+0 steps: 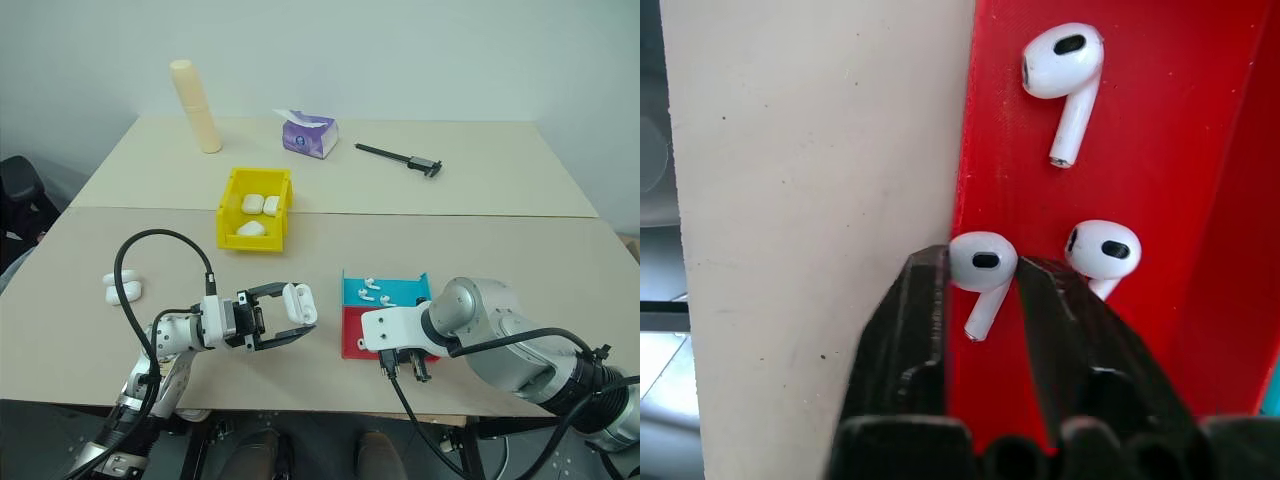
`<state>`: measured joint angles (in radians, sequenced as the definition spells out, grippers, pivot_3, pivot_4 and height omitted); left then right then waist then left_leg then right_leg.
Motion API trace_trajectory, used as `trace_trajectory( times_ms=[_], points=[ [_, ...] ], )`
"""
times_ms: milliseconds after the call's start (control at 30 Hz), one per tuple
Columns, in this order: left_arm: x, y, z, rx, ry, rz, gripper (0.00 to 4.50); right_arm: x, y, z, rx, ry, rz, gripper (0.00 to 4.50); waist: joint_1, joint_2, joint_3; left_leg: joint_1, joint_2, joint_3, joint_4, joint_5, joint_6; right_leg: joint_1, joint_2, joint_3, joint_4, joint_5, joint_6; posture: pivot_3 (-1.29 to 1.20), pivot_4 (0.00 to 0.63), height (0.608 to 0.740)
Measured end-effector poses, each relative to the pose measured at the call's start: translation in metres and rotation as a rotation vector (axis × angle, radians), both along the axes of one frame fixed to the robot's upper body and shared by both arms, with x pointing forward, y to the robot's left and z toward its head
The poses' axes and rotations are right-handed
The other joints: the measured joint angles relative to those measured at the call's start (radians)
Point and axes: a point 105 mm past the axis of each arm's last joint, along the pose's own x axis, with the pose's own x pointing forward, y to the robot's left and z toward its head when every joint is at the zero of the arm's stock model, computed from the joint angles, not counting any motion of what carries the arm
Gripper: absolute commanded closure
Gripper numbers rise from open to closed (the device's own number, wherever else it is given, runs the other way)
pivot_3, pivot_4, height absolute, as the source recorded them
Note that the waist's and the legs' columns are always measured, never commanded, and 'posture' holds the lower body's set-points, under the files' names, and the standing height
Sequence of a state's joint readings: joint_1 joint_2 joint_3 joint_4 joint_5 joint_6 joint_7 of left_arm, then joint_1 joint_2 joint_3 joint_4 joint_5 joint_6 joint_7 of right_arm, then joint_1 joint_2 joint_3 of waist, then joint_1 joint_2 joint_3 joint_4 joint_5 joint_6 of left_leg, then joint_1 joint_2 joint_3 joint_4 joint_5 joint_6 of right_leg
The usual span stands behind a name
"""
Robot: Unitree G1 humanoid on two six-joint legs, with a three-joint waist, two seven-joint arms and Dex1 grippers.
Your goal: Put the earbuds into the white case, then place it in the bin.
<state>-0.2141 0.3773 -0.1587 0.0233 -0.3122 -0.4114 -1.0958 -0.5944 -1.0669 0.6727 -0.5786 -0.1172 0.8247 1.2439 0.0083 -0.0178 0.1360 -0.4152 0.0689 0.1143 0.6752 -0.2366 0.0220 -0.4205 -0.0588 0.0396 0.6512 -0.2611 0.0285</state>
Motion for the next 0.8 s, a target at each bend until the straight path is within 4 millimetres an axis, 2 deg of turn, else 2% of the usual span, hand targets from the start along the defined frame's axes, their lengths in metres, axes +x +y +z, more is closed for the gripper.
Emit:
trace_trajectory(
  times_ms=[267, 367, 533, 667, 800],
  points=[
    [0.0, 0.0, -0.002, -0.001, 0.008, 0.009, 1.75, 0.001, -0.002, 0.0, -0.003, -0.012, 0.001, 3.27, 0.0, 0.0, 0.0, 0.0, 0.0, 0.0, 0.0, 0.0, 0.0, 0.0, 0.0, 0.0, 0.0, 0.0, 0.0, 0.0, 0.15, 0.74],
    [0.0, 0.0, -0.004, 0.004, 0.01, 0.015, 1.75, 0.0, -0.002, 0.0, -0.007, -0.004, 0.007, 3.76, 0.0, 0.0, 0.0, 0.0, 0.0, 0.0, 0.0, 0.0, 0.0, 0.0, 0.0, 0.0, 0.0, 0.0, 0.0, 0.0, 0.15, 0.74],
    [-0.001, 0.001, -0.005, 0.004, 0.013, 0.016, 1.75, -0.001, -0.002, 0.003, -0.001, -0.001, 0.01, 3.76, 0.0, 0.0, 0.0, 0.0, 0.0, 0.0, 0.0, 0.0, 0.0, 0.0, 0.0, 0.0, 0.0, 0.0, 0.0, 0.0, 0.15, 0.74],
    [-0.001, -0.001, -0.003, -0.014, 0.015, 0.013, 1.75, -0.001, 0.001, 0.017, 0.057, -0.012, -0.011, 3.76, 0.001, 0.0, 0.0, 0.0, 0.0, 0.0, 0.0, 0.0, 0.0, 0.0, 0.0, 0.0, 0.0, 0.0, 0.0, 0.0, 0.15, 0.74],
    [-0.001, -0.003, 0.003, -0.073, 0.03, 0.006, 1.75, 0.001, 0.003, 0.044, 0.192, -0.025, -0.077, 3.76, 0.001, 0.0, 0.0, 0.0, 0.0, 0.0, 0.0, 0.0, 0.0, 0.0, 0.0, 0.0, 0.0, 0.0, 0.0, 0.0, 0.15, 0.74]
  ],
)
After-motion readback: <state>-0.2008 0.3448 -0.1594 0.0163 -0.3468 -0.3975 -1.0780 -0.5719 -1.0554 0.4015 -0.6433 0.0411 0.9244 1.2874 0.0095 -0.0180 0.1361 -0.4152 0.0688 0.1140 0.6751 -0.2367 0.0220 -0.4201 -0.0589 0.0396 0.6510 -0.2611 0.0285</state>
